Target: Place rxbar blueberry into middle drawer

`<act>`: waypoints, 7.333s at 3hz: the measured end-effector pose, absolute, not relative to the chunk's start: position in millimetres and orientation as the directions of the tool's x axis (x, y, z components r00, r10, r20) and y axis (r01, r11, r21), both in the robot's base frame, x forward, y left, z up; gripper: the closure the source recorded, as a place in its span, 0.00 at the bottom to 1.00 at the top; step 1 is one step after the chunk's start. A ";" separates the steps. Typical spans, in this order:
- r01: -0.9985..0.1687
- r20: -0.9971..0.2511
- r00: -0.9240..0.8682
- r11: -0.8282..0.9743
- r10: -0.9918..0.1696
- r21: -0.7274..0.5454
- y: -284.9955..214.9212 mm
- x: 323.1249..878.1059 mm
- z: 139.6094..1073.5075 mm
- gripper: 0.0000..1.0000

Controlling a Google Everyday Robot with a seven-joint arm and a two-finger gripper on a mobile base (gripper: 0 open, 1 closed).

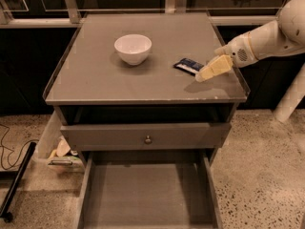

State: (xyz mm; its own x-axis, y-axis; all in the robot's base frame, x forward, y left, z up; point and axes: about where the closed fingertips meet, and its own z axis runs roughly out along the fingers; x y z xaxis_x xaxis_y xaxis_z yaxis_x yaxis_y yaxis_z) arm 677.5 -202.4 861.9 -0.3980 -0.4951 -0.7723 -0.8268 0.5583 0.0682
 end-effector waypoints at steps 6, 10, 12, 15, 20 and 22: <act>-0.792 -0.744 -0.373 0.608 -0.554 -0.055 -193.7 708.8 837.1 0.00; -0.786 -0.738 -0.393 0.617 -0.548 -0.040 -196.2 710.8 830.9 0.66; -0.788 -0.736 -0.394 0.615 -0.550 -0.037 -195.6 710.5 833.3 1.00; -0.813 -0.721 -0.383 0.581 -0.577 -0.034 -191.5 684.3 845.6 1.00; -0.831 -0.712 -0.314 0.544 -0.628 -0.114 -236.8 534.9 878.2 1.00; -0.839 -0.691 -0.376 0.543 -0.617 -0.028 -239.0 466.3 795.0 1.00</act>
Offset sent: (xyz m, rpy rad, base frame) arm 0.0192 0.0074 0.0016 -0.1311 -0.1436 -0.0538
